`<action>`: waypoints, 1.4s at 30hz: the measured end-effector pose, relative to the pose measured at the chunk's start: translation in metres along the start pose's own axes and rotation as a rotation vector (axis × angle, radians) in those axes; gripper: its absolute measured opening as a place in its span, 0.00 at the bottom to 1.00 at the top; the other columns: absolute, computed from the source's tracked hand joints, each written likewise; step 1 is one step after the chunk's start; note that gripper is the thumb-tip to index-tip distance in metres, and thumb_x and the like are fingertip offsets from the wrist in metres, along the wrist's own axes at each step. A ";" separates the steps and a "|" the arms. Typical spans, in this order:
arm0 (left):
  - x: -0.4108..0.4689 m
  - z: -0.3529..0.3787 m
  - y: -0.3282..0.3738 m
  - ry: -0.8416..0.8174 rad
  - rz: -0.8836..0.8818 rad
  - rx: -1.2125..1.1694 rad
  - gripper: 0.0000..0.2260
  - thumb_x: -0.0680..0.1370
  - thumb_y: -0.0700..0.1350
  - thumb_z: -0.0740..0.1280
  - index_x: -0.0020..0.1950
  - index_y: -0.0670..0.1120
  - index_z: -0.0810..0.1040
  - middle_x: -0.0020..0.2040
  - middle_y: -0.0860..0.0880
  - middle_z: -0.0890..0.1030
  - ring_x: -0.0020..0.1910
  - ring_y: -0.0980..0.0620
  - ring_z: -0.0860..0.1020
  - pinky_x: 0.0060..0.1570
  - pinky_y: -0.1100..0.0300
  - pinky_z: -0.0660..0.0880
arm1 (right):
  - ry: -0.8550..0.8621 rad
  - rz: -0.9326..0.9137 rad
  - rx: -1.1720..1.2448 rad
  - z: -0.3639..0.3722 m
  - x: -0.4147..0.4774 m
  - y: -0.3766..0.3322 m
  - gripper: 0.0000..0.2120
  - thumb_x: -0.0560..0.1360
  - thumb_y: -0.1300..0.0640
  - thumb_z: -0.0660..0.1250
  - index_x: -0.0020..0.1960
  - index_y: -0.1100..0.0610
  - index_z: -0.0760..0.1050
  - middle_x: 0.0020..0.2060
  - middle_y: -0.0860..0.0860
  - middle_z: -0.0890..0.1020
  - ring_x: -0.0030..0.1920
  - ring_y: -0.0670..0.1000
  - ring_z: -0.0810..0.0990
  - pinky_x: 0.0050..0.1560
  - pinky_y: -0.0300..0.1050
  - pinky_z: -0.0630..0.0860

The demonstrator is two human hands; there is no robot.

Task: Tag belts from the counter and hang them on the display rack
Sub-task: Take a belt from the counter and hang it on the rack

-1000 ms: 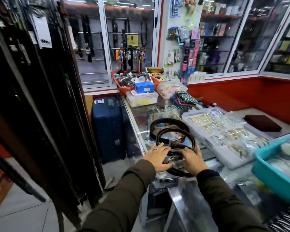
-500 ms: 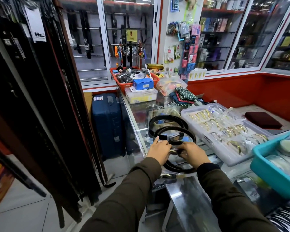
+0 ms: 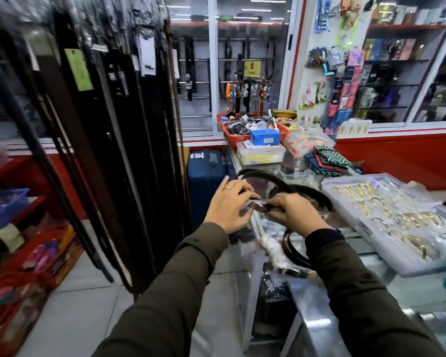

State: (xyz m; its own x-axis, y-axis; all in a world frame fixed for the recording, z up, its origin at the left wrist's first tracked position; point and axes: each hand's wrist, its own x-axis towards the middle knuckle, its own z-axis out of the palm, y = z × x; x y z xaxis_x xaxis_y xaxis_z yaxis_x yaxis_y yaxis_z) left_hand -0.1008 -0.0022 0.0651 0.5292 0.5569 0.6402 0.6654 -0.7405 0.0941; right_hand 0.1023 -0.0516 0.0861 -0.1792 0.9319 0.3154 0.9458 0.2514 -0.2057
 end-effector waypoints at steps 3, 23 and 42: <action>-0.015 -0.023 -0.017 0.107 -0.191 -0.141 0.14 0.78 0.50 0.69 0.64 0.53 0.78 0.63 0.51 0.76 0.66 0.49 0.74 0.73 0.48 0.68 | 0.014 -0.056 0.163 0.005 0.017 -0.024 0.15 0.75 0.52 0.74 0.59 0.56 0.83 0.48 0.54 0.86 0.47 0.55 0.83 0.47 0.50 0.78; -0.050 -0.080 -0.068 0.460 -0.827 -1.003 0.04 0.81 0.41 0.69 0.54 0.45 0.83 0.50 0.44 0.85 0.51 0.46 0.83 0.53 0.55 0.82 | 0.060 -0.224 0.770 0.044 0.074 -0.128 0.13 0.75 0.51 0.74 0.59 0.48 0.81 0.46 0.44 0.81 0.46 0.45 0.83 0.49 0.29 0.78; -0.026 -0.245 -0.110 0.846 -0.676 -1.042 0.05 0.77 0.42 0.74 0.52 0.48 0.87 0.48 0.47 0.89 0.49 0.51 0.87 0.42 0.62 0.82 | 0.021 -0.347 1.574 -0.052 0.167 -0.275 0.10 0.74 0.67 0.73 0.53 0.56 0.84 0.46 0.56 0.89 0.49 0.52 0.88 0.48 0.46 0.86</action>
State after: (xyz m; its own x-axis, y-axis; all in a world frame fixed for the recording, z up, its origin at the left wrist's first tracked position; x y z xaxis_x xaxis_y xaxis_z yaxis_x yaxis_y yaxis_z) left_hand -0.3165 -0.0275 0.2246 -0.4106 0.7869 0.4607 -0.2017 -0.5711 0.7957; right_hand -0.1738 0.0211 0.2431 -0.2984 0.7753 0.5567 -0.3429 0.4573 -0.8206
